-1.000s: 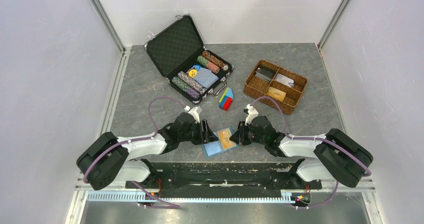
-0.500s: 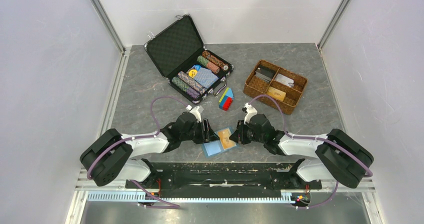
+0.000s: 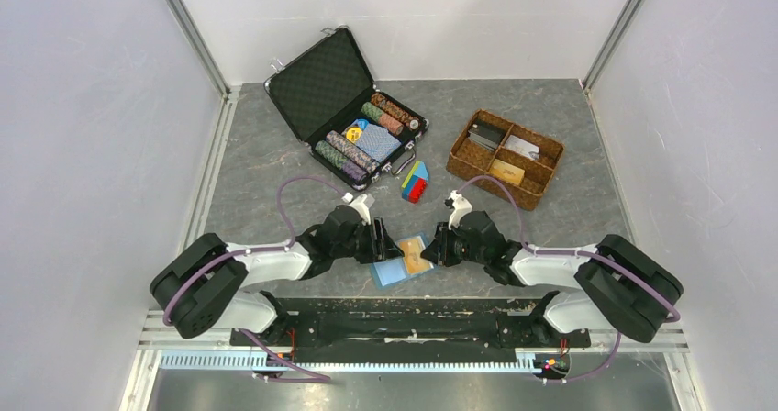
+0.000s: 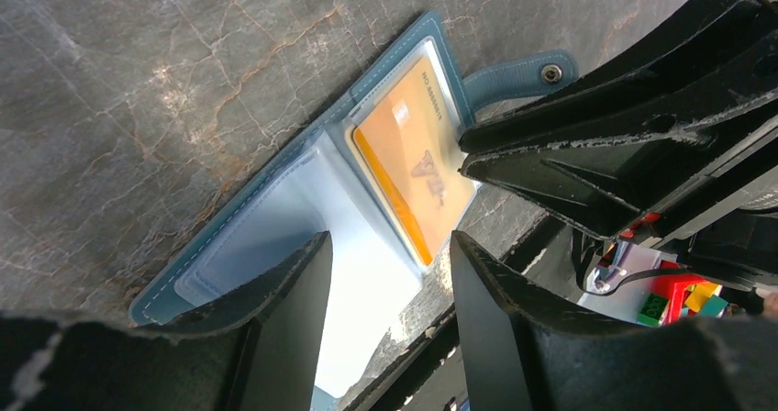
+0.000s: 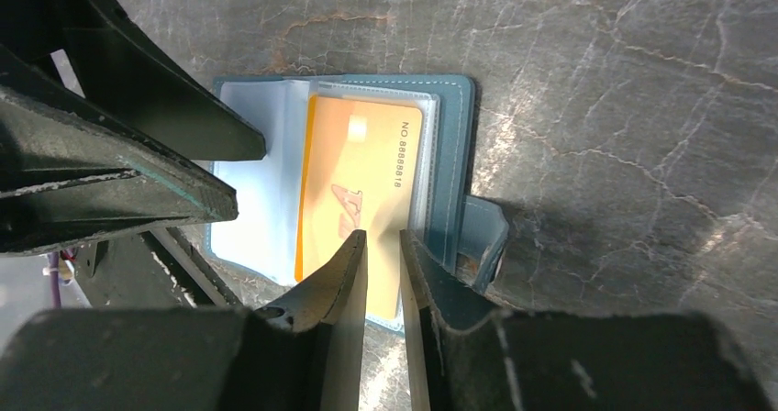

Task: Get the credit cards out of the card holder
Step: Remove the credit card from the card holder.

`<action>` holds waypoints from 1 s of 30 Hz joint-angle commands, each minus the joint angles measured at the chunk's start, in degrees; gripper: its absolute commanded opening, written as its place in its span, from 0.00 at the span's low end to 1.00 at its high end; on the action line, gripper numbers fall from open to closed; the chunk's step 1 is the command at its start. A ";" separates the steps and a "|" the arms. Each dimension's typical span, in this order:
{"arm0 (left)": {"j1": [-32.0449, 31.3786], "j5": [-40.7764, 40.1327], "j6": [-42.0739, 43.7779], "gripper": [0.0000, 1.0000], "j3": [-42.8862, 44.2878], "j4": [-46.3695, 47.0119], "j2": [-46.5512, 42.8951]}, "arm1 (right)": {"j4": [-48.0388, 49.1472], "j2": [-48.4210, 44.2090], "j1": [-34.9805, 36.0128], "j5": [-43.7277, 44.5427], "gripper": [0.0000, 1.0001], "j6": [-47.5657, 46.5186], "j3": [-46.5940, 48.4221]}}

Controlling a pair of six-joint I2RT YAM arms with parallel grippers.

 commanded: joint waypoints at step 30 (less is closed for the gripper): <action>-1.56 3.27 -2.96 0.31 -0.01 10.51 7.36 | 9.72 3.14 0.21 -4.57 0.12 5.44 -4.78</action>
